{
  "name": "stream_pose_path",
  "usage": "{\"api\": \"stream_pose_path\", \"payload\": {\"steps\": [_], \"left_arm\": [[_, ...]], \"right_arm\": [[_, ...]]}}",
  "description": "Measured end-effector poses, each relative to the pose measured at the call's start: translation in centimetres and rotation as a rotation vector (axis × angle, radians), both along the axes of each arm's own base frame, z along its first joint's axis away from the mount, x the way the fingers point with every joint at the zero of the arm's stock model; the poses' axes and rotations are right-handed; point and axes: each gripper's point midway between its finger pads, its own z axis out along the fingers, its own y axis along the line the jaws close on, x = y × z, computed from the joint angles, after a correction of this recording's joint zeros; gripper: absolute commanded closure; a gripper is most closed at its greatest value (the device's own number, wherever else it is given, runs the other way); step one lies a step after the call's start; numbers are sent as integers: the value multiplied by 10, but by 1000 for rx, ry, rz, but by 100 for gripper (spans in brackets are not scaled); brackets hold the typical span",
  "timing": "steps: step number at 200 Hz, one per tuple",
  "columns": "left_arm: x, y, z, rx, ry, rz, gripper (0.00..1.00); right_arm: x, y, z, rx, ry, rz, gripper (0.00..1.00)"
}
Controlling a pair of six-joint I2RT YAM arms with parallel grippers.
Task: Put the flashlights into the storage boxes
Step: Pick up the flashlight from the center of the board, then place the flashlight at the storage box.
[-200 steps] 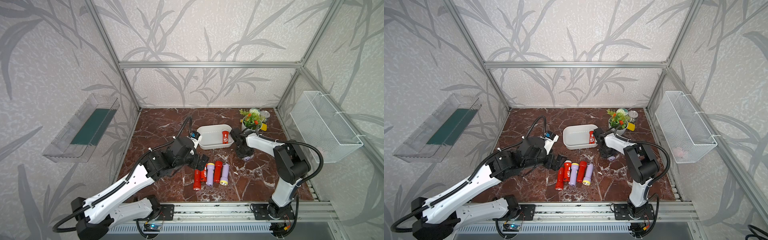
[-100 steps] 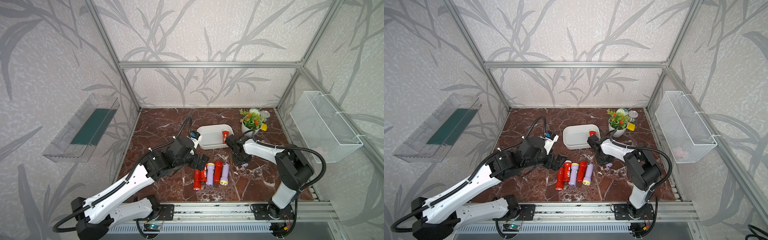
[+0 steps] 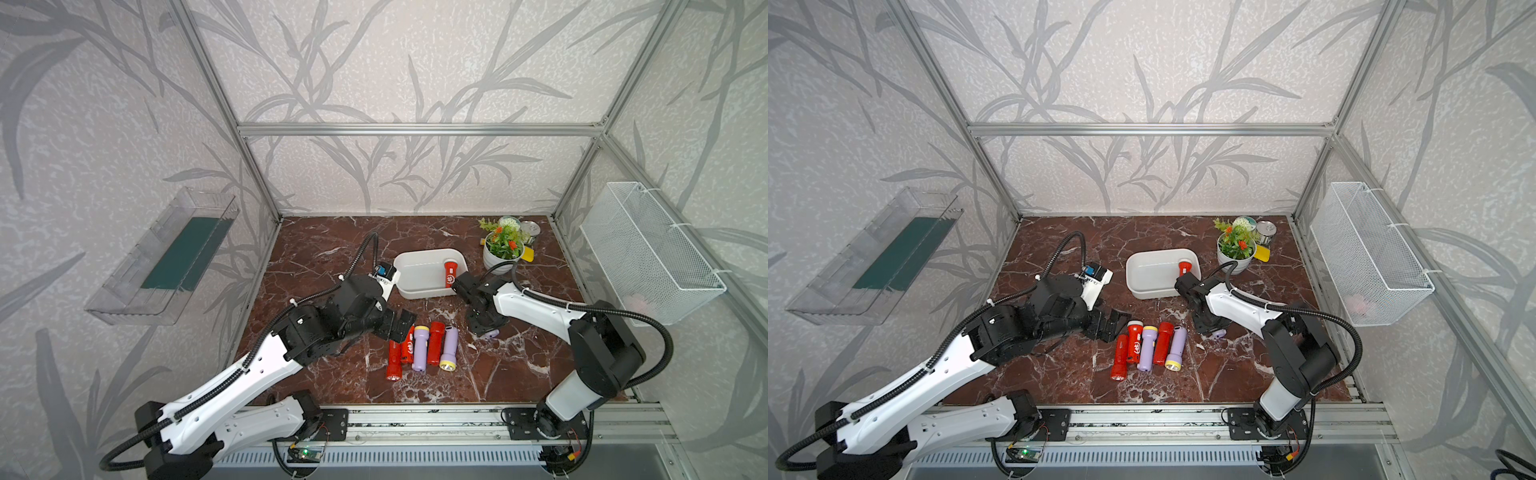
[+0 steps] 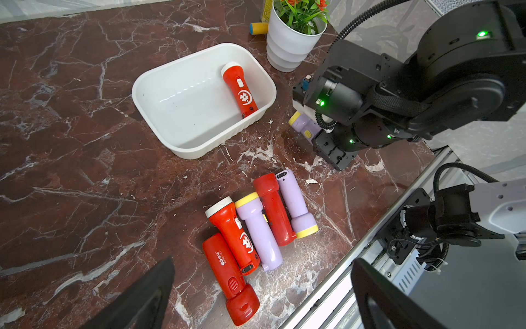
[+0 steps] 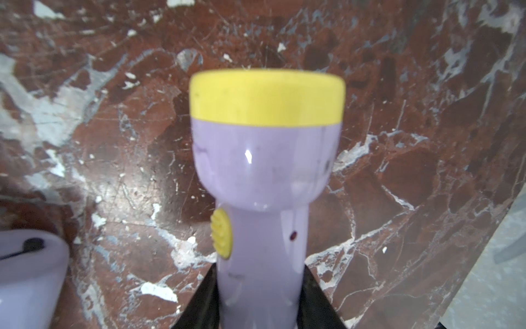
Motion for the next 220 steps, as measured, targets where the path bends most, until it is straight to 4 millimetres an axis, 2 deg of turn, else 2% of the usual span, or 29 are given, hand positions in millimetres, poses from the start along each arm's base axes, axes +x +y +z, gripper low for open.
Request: {"api": "stream_pose_path", "payload": {"steps": [49,81,123,149,177,220], "left_arm": [[0,0,-1,3,2,0,1],[0,0,-1,2,1,1,1],[0,4,2,0,-14,12,1],[0,6,2,6,-16,17,1],[1,8,2,11,-20,25,1],[4,12,2,29,-37,44,1]], "right_arm": [[7,5,26,33,-47,0,70],[20,15,47,66,-89,6,71],[51,38,86,129,-177,27,71],[76,58,103,167,-212,45,71],[101,81,103,195,-212,66,71],[132,114,73,211,-154,90,71]]}}
